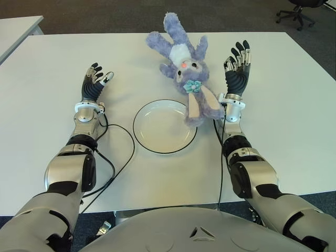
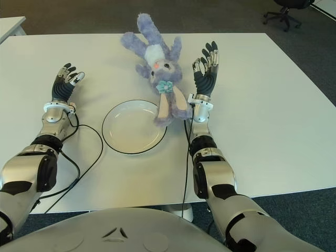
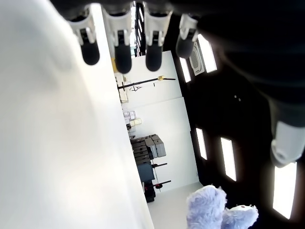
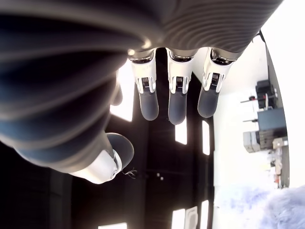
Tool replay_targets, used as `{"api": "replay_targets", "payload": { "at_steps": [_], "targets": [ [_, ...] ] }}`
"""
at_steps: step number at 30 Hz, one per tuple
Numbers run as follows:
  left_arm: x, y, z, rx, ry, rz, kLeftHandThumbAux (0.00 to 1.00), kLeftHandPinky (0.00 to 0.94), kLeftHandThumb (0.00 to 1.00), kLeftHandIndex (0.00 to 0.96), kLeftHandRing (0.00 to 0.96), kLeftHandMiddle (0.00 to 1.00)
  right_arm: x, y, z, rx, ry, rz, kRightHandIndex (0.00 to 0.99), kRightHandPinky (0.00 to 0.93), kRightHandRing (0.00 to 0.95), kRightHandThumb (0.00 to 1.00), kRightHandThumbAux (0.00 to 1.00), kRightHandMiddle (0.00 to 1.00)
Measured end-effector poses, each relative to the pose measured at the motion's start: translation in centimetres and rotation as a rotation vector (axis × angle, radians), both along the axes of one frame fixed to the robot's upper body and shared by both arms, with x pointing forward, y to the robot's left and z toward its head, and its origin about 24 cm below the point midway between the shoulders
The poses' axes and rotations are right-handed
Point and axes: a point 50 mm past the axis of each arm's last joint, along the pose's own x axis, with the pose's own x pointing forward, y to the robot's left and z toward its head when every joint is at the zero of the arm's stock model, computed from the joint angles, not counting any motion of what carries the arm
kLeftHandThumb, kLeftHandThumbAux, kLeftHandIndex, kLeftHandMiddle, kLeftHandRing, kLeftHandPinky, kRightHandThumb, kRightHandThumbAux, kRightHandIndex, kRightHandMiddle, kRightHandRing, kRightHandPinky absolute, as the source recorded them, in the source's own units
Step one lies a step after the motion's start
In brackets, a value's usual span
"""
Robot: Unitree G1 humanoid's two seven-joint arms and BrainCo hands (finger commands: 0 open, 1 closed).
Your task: Put the doll into the plate.
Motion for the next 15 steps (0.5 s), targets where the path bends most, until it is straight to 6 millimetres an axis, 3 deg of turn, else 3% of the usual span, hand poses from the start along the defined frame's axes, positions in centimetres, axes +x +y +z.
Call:
{"api": "replay_targets", "payload": {
  "at_steps": [11, 15],
  "targets": [
    [0.0, 0.0, 0.0, 0.0, 0.0, 0.0, 0.525, 0.101, 0.0, 0.0, 0.124, 0.13, -0.11, 0.27, 0.18, -0.013, -0.014, 0.003, 0.038, 0.176, 0.135, 0.736, 0.711, 0.122],
    [0.0, 0.0, 0.0, 0.0, 0.0, 0.0, 0.524, 0.098, 0.0, 0.0, 0.133, 0.137, -0.17, 0.42, 0.25, -0.021, -0.021, 0.008, 0.036, 0.168, 0.131, 0.695, 0.706, 0.122]
  ]
}}
